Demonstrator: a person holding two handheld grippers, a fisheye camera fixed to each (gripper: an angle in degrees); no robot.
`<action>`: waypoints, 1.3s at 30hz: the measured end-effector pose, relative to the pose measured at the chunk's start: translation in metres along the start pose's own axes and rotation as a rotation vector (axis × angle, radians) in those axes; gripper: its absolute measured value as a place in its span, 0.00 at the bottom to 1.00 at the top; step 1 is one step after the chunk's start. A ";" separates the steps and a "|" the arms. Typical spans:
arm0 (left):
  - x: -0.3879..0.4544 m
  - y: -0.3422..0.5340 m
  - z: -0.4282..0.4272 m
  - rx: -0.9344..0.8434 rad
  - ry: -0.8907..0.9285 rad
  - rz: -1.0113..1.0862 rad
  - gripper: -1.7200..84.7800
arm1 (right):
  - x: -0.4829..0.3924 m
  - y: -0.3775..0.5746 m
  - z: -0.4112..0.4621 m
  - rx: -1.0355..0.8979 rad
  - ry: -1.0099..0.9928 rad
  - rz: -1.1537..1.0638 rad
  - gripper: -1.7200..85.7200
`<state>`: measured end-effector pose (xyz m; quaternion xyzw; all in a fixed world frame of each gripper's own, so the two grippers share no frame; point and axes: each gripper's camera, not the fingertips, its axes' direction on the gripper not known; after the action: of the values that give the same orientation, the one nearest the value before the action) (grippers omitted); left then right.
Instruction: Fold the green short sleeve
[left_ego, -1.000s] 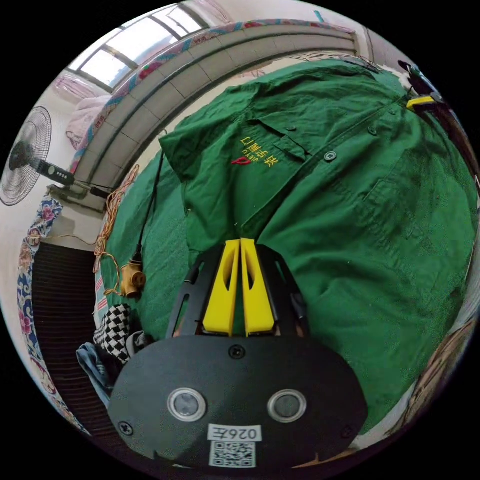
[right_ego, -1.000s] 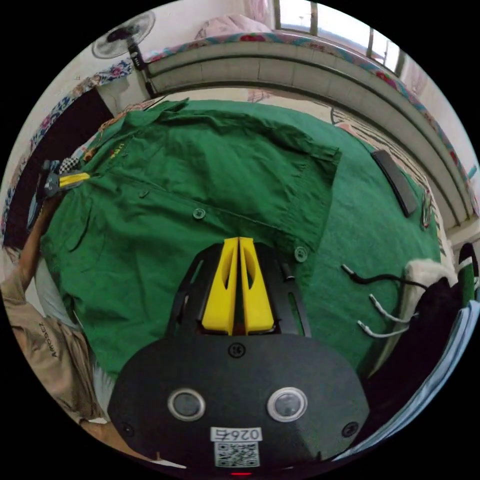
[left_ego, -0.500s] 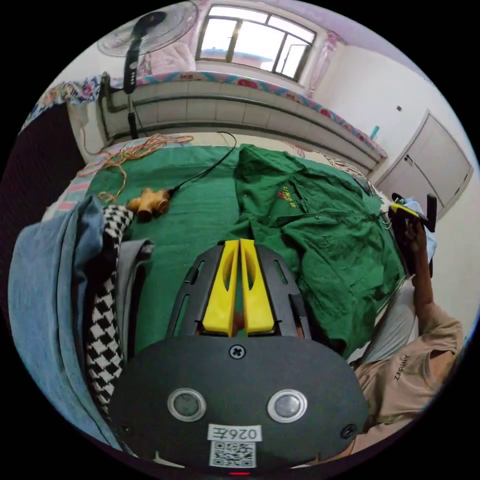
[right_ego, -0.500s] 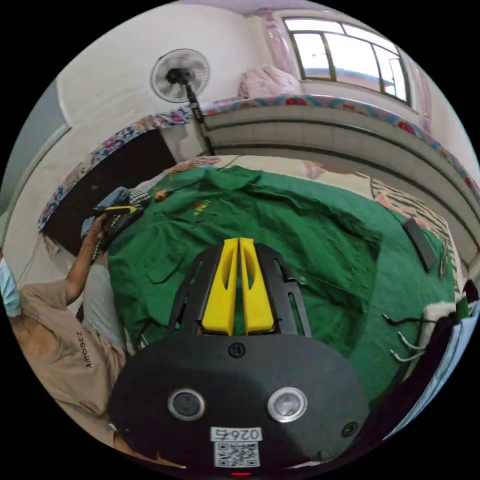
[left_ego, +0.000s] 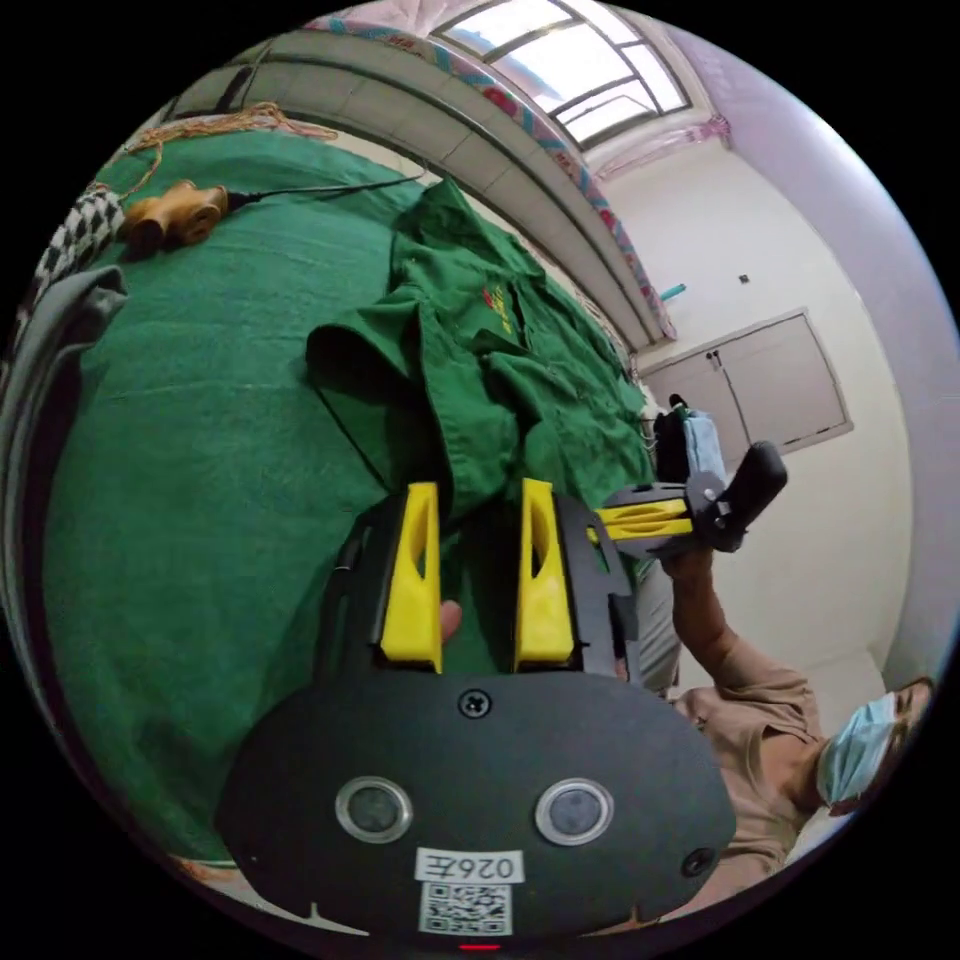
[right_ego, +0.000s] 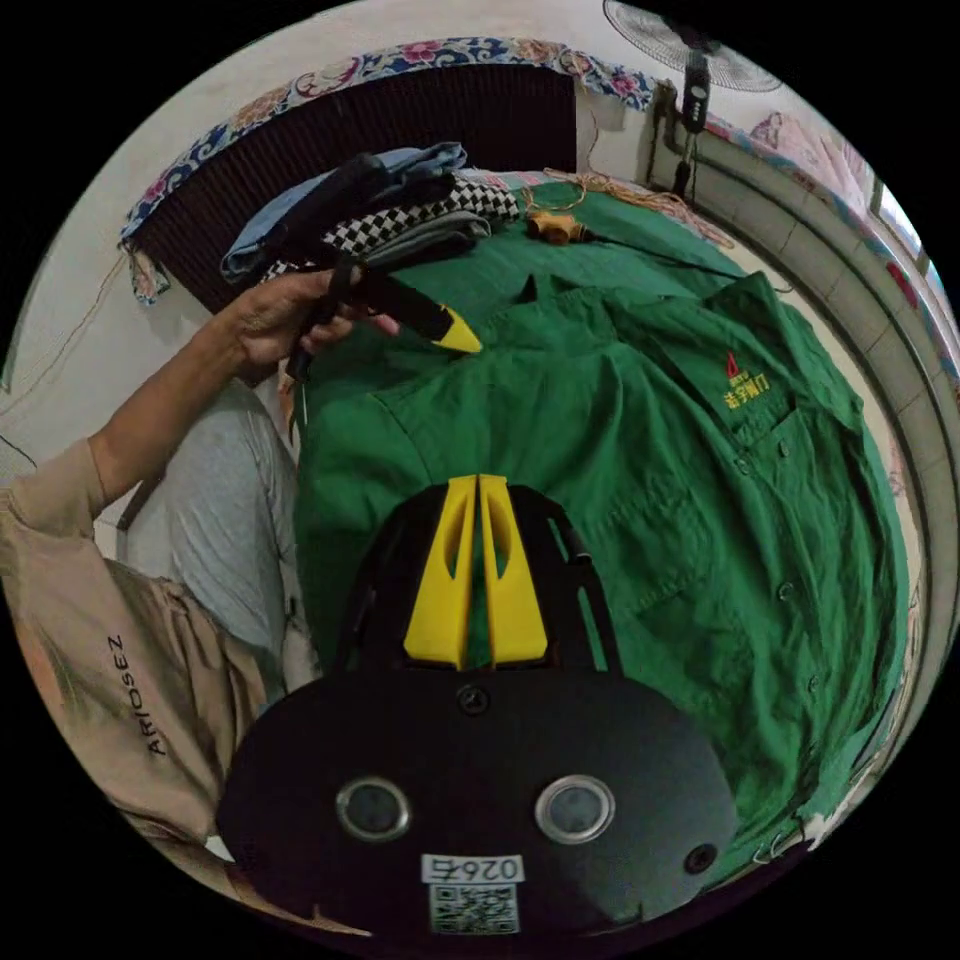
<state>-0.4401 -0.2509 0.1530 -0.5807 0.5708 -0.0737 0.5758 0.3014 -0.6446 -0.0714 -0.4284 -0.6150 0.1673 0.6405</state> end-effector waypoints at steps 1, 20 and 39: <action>-0.003 -0.009 0.008 -0.048 0.045 0.003 0.05 | 0.003 0.001 0.005 -0.011 -0.015 0.009 0.01; 0.012 0.009 -0.095 0.238 -0.329 0.034 0.03 | 0.040 0.047 -0.028 -0.017 0.000 0.115 0.01; 0.131 -0.039 0.065 -0.070 -0.146 0.360 0.01 | 0.268 0.330 -0.154 0.168 0.228 1.120 0.10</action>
<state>-0.3254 -0.3236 0.0860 -0.4926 0.6246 0.0927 0.5988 0.5982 -0.3079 -0.1289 -0.6515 -0.2059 0.4819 0.5485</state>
